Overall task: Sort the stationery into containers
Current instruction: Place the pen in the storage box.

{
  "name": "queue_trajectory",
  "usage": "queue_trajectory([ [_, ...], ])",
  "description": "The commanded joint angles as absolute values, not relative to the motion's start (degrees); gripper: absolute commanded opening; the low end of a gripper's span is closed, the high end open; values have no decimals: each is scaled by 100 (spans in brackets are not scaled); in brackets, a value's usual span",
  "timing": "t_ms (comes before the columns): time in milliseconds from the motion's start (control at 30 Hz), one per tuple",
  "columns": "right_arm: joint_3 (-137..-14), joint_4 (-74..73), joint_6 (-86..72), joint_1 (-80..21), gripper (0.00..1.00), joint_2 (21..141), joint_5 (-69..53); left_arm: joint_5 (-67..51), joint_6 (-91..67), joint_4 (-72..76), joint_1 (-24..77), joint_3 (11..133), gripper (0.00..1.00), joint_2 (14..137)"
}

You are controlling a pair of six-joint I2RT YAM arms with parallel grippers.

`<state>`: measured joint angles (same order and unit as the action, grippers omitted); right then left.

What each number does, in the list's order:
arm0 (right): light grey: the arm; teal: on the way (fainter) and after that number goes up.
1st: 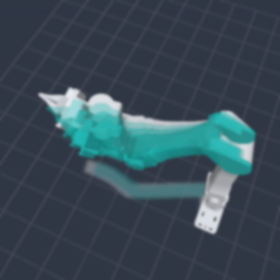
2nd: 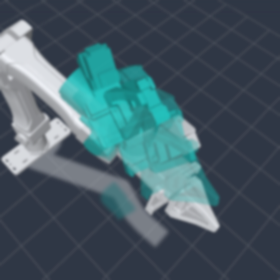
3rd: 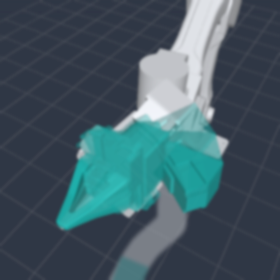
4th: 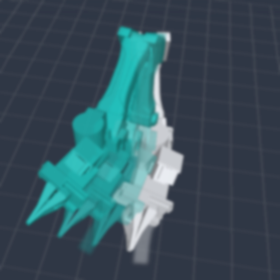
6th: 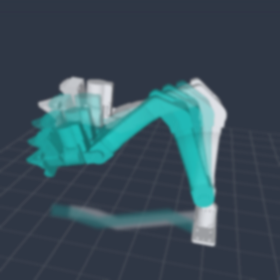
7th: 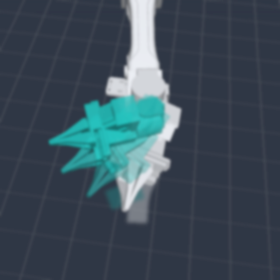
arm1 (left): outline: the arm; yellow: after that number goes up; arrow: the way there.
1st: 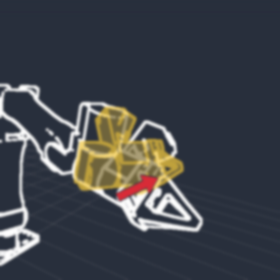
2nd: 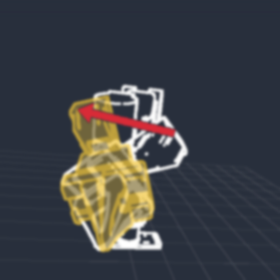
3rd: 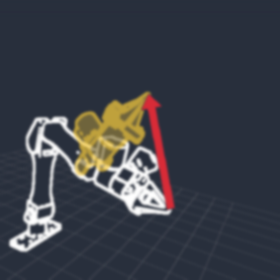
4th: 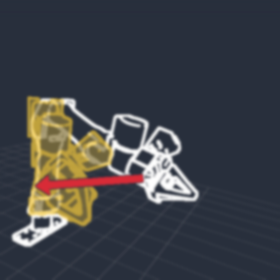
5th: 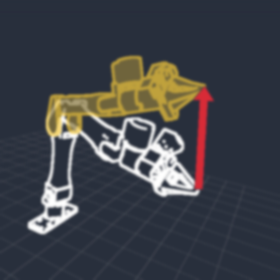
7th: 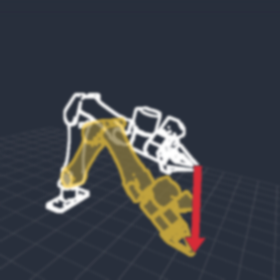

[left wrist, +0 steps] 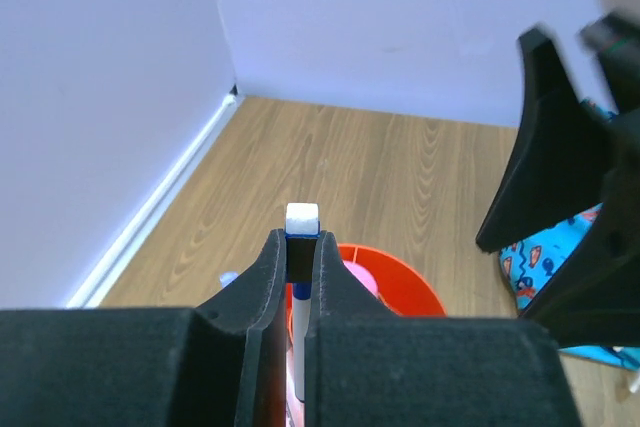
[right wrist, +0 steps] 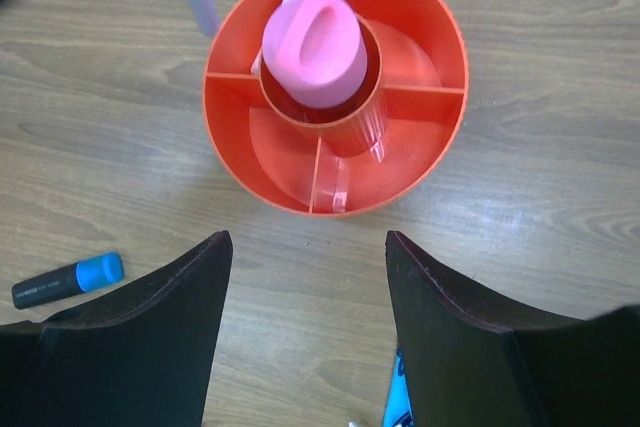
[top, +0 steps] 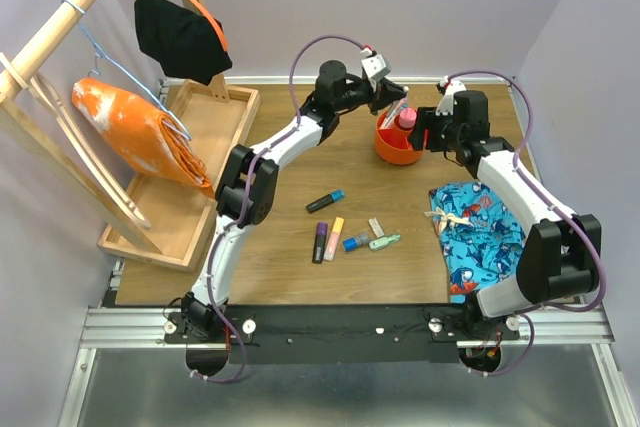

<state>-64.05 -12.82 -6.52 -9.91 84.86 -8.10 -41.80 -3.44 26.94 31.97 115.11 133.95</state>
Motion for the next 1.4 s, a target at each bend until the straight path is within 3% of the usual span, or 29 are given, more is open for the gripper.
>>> queue_trajectory([
  [0,-6732,-1468,-431,-967,71,8675,-554,-3990,-571,3041,3173,11830,8,13877],
  [533,-6926,-1485,-316,-958,71,8912,-510,-4210,-808,3392,2953,11426,7,14282],
  [767,-6873,-1468,-316,-967,71,8886,-536,-4307,-826,3437,2962,11180,13,14238],
  [833,-6891,-1468,-316,-967,71,8895,-536,-4307,-826,3436,2962,11118,18,14221],
  [900,-6926,-1459,-316,-967,71,8903,-545,-4307,-826,3454,2962,11040,30,14151],
  [1100,-6943,-1441,-334,-967,71,8859,-589,-4219,-563,3358,2962,11004,45,13826],
  [1267,-6865,-1380,-316,-967,71,8676,-633,-4061,-212,2789,2962,10636,50,13010],
  [1367,-6645,-1248,-255,-967,71,8535,-703,-3973,122,2323,2953,9759,51,12096],
])
